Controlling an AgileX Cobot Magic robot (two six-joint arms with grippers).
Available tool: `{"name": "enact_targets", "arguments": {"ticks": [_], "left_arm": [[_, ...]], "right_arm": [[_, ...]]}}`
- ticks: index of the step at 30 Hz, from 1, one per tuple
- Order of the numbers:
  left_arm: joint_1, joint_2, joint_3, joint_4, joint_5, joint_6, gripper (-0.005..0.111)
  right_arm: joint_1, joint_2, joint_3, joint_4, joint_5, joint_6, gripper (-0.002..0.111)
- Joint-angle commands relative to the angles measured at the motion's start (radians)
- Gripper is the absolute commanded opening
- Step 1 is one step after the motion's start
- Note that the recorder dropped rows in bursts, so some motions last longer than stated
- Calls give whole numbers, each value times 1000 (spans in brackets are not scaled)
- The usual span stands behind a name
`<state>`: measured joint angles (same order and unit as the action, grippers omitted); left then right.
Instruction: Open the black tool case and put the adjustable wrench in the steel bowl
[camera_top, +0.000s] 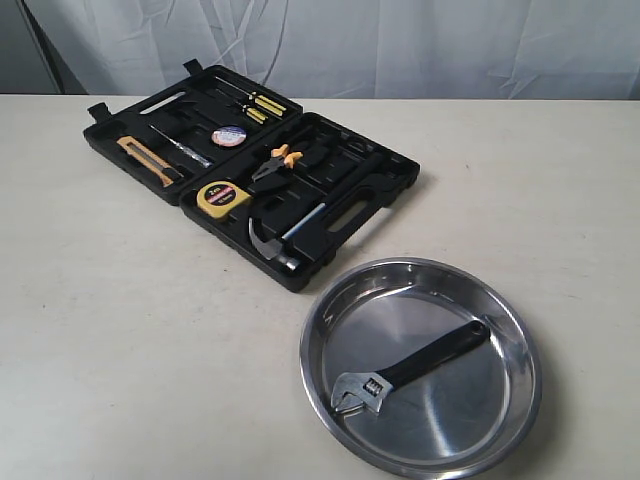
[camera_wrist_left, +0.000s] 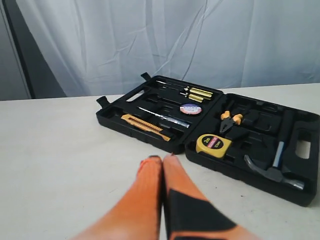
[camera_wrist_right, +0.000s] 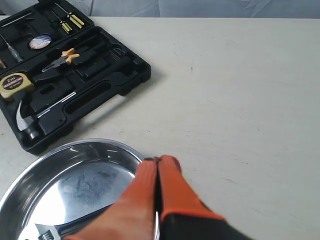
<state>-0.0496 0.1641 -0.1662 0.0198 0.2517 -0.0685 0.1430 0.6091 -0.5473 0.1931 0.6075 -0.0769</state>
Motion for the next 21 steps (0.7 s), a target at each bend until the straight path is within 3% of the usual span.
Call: {"name": "enact_targets", "arguments": {"ticks": [1,7,21], "left_arm": [[41,-62,60,-40,-31,30,0],[87,-121,123,-49,-29,30,0],[89,-164,166,-59,-20,47,0]], "right_arm": [[-3,-4,5,0,-13,-1,-1],[-3,-4,5,0,-13,-1,-1],[-3,-4,5,0,-15,-1,-1]]}}
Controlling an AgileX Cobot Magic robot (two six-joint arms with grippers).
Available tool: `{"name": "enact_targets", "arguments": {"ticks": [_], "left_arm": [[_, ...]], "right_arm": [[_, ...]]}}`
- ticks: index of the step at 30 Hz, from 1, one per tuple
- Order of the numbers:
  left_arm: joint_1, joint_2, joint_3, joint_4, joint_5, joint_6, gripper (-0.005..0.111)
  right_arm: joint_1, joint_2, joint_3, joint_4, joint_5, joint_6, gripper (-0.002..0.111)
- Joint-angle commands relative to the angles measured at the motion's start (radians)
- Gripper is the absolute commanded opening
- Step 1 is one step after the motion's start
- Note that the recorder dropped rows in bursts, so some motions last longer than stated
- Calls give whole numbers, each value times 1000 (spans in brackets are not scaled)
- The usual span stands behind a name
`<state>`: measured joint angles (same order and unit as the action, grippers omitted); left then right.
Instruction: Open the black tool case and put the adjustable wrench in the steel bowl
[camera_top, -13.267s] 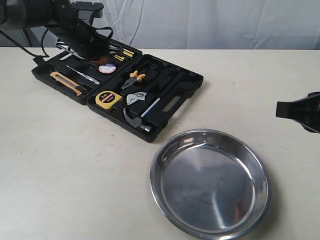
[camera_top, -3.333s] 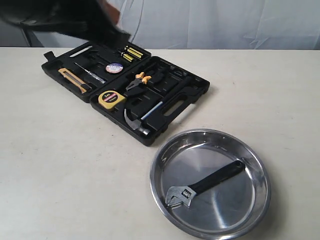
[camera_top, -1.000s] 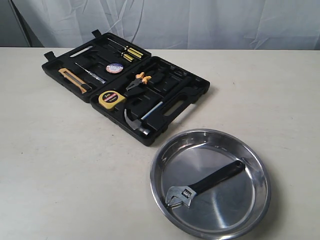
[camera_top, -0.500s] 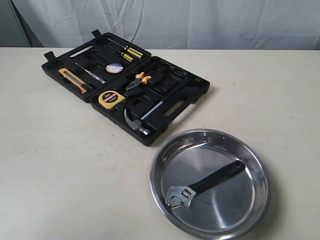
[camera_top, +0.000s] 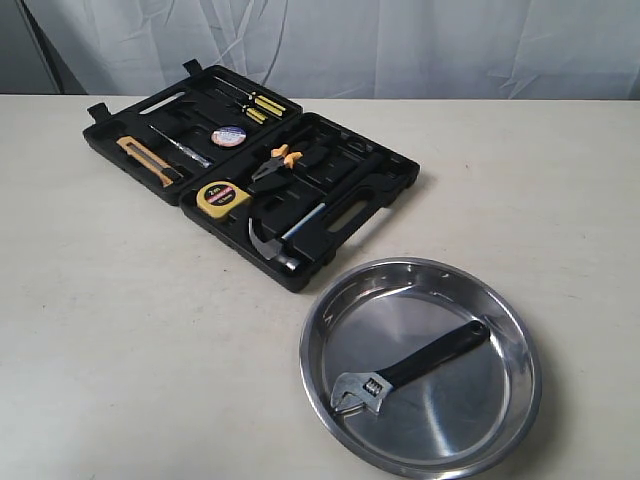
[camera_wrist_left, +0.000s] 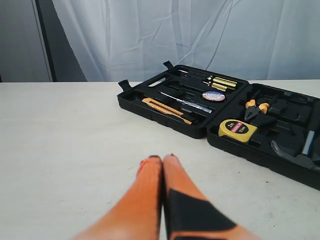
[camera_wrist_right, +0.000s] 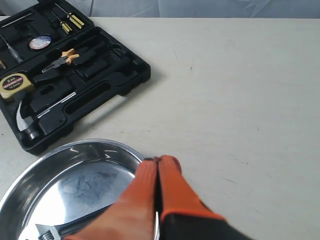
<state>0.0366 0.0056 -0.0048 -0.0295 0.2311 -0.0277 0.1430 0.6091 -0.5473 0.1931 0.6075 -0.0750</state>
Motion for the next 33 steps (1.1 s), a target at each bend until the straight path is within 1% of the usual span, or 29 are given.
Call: {"name": "enact_targets", "arguments": {"ticks": [1,10,27,31,33], "left_arm": [[3,-6,5,-9,0,6,0],[3,-6,5,21,5,6,0],[3,-6,5,21,5,6,0],[3,-6,5,21,5,6,0],[3,-6,5,21,5,6,0]], "right_arm": [[-3,-4,5,0,-15,-3,-1],[-3,-4,5,0,-15,-3,-1],[-3,-4,5,0,-15,-3,-1],[-3,-28,15,-91,-19,-12,-1],[-29,-66,47,-105,-50,-12,-1]]}}
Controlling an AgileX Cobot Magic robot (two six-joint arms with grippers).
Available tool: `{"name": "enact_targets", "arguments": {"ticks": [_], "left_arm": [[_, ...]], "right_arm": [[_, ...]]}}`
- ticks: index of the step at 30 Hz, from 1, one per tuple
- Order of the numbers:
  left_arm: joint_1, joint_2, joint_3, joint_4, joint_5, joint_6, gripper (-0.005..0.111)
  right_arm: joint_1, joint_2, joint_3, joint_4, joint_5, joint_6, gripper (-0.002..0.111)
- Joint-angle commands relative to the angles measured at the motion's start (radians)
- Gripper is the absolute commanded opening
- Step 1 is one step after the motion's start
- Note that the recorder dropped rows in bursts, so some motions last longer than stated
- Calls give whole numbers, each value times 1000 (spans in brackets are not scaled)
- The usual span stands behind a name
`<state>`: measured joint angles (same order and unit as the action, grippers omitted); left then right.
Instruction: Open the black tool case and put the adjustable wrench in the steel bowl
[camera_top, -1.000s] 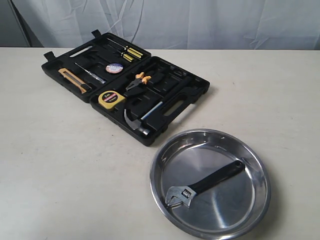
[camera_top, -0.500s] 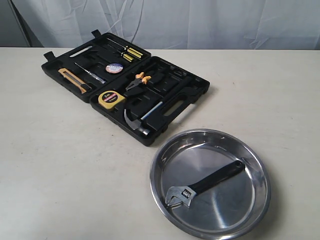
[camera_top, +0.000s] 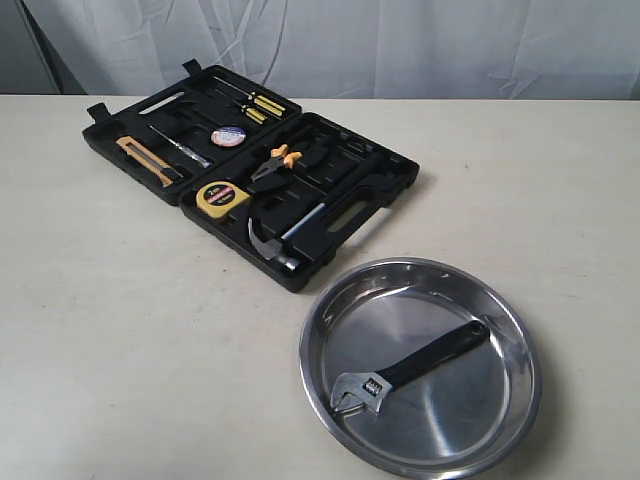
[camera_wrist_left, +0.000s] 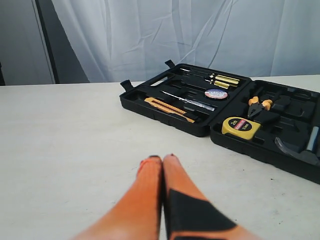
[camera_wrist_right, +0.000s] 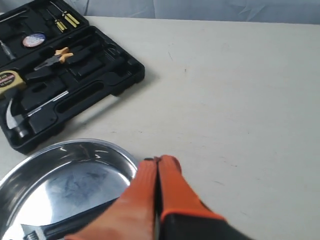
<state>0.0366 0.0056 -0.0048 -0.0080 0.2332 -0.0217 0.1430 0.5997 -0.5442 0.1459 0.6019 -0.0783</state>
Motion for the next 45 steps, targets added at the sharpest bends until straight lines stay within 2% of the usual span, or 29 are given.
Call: {"name": "enact_targets", "arguments": {"ticks": [1,8,16,21,45], "left_arm": [[3,-6,5,0,3,1,0],[3,-6,5,0,3,1,0],[3,-6,5,0,3,1,0],[3,-6,5,8,5,1,0],[3,-6,5,8,5,1,0]], "right_arm": [[-44,-74,63,-62,-68,-8,-1],[-172,-278,320,-47,-357,-8,-1],[-205,-472,540,-30,-377,-8,-1],[-205,-539,544,5,-296,-8,-1],[-202,-589,544,23,-292,3,-1]]}}
